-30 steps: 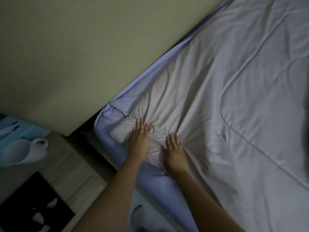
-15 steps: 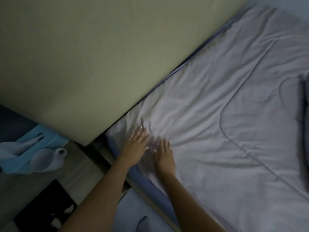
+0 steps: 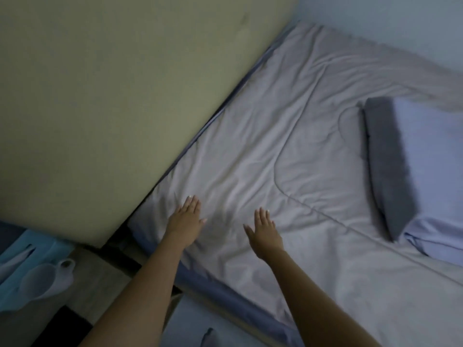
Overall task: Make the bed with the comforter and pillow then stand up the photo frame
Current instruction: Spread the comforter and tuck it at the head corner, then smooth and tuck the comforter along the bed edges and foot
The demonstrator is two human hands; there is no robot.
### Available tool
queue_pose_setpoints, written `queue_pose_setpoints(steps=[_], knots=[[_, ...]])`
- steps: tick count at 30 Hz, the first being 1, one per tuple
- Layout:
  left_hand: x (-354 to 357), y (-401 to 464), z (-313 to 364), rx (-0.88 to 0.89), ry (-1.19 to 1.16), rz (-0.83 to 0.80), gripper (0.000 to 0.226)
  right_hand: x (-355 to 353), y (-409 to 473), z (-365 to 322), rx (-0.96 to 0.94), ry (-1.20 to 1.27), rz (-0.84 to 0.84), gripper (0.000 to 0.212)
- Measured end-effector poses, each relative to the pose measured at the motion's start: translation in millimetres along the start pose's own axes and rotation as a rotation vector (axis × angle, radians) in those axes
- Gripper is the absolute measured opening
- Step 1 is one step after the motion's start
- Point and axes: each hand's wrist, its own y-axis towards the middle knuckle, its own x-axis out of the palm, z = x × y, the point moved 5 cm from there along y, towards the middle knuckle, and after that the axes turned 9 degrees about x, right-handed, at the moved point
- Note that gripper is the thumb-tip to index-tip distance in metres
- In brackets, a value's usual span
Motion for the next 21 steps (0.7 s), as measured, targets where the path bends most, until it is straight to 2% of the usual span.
queue_pose_setpoints(steps=[7, 13, 17, 19, 21], knots=[[-101, -17, 103, 0.144, 0.073, 0.013, 0.063, -111, -61, 79, 0.166, 0.063, 0.073, 0.066], [-164, -24, 238, 0.361, 0.239, 0.001, 0.064, -189, -131, 181, 0.365, 0.141, 0.174, 0.066], [-193, -32, 338, 0.502, 0.334, 0.035, 0.066, -231, -187, 259, 0.474, 0.229, 0.285, 0.085], [-204, -39, 390, 0.564, 0.372, 0.076, 0.066, -246, -215, 301, 0.493, 0.195, 0.314, 0.062], [-211, -49, 443, 0.615, 0.407, 0.109, 0.067, -258, -242, 347, 0.505, 0.206, 0.341, 0.051]])
